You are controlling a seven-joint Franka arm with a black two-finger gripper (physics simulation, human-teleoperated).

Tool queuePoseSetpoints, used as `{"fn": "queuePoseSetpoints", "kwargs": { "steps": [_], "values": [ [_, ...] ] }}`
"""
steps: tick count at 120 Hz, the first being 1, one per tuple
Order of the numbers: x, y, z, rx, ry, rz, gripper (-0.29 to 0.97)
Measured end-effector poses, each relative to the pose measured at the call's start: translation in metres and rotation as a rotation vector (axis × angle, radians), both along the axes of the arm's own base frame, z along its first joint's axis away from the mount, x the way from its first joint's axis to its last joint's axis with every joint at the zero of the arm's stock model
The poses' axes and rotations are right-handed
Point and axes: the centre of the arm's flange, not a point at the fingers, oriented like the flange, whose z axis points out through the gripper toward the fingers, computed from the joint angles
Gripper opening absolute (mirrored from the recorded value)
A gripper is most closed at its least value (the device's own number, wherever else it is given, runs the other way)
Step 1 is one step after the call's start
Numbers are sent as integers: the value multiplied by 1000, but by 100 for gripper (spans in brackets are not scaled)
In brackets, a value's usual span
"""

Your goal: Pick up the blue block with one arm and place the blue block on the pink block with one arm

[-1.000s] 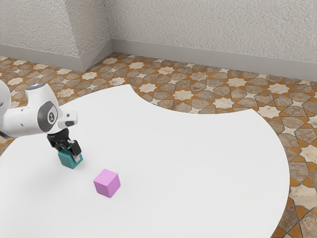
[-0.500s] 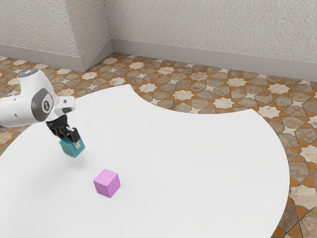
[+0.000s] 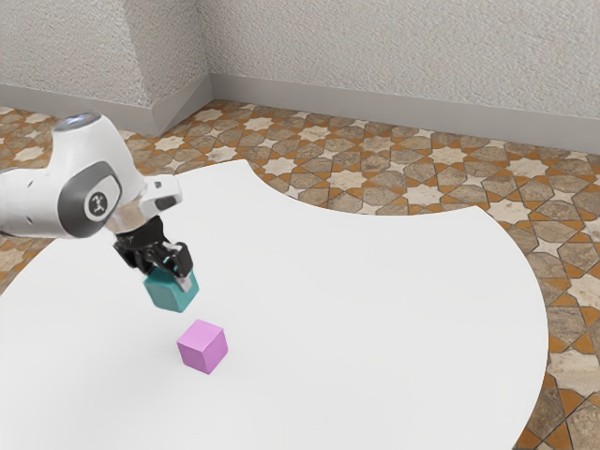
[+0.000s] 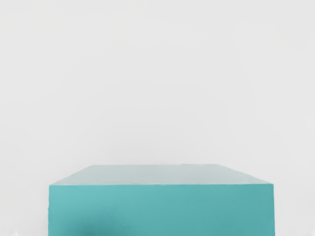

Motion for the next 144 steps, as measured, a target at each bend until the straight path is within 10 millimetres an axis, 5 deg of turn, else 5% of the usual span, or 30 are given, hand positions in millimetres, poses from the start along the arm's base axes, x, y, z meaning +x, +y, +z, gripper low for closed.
{"fn": "queuePoseSetpoints", "kwargs": {
  "steps": [26, 82, 144],
  "values": [
    [6, -8, -41, -25, 96, 96, 37],
    [8, -38, -41, 43, 83, 90, 37],
    [1, -51, -43, 54, 89, 83, 36]
  ]
}}
